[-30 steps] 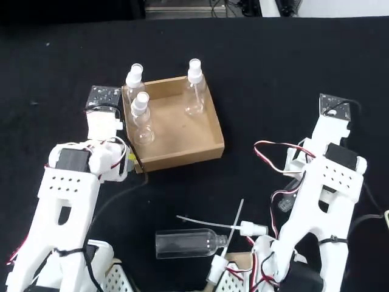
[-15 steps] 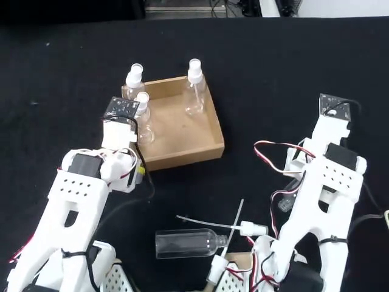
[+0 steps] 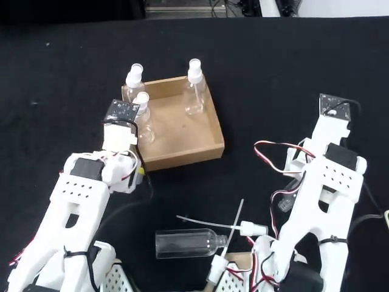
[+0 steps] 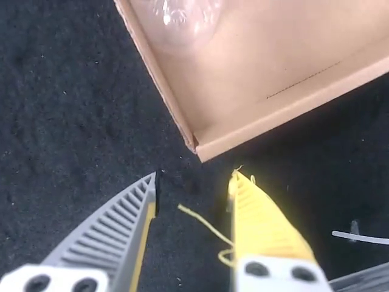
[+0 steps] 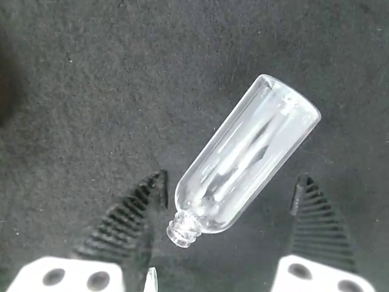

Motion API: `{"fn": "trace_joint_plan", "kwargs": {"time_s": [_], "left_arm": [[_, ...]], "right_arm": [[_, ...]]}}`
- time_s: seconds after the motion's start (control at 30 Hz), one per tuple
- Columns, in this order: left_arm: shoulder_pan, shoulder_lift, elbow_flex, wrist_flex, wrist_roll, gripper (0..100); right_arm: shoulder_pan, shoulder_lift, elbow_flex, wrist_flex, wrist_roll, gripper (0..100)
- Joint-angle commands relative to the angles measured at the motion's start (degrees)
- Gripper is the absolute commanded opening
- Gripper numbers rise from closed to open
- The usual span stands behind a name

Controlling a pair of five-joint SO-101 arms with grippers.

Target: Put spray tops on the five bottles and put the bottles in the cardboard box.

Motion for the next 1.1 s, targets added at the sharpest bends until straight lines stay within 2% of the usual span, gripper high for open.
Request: {"fn": "trace_joint_plan", "kwargs": {"time_s": [0.0,0.3,0.37,0.43,0.5,0.67,0.7,0.83,0.93,0.97,1.0,1.07], "left_arm": [[-4.9,-1.1,-1.8,-1.5,-1.9,18],[-6.7,-1.1,-1.6,-3.2,-2.5,18],[-6.7,-1.1,-1.7,-3.1,-2.6,18],[-6.8,-1.4,-2.0,-2.5,-2.6,18],[-6.8,-1.8,-2.9,-0.1,-2.8,18],[-6.8,-1.8,-7.2,5.5,-2.7,18],[-6.8,-1.7,-7.2,5.5,-2.5,18],[-7.3,-1.2,-7.2,5.5,-2.5,18],[-8.4,-1.3,-7.5,5.4,-2.5,18],[-8.7,-1.2,-7.7,5.4,-2.5,18],[-9.2,-1.4,-7.7,5.4,-2.5,18],[-10.3,-1.8,-7.8,5.4,-2.5,18]], "right_arm": [[-1.2,-0.3,-0.6,0.4,0.6,30.0],[-1.3,-0.3,-1.1,0.8,0.6,30.1],[-0.8,-0.3,-3.4,2.4,3.0,30.1],[0.4,-0.3,-8.0,6.6,9.6,30.0],[1.2,-0.3,-13.8,11.9,19.4,30.0],[3.1,0.0,-20.0,18.0,53.9,30.0],[3.1,0.0,-20.0,18.0,58.4,30.0],[5.2,0.1,-19.6,16.1,68.3,30.0],[6.4,-0.3,-17.6,13.5,79.5,30.0],[5.1,-0.3,-17.2,13.6,79.3,30.0],[2.4,-0.3,-17.0,14.2,75.0,29.6],[-3.6,0.1,-17.0,12.4,57.9,24.7]]}}
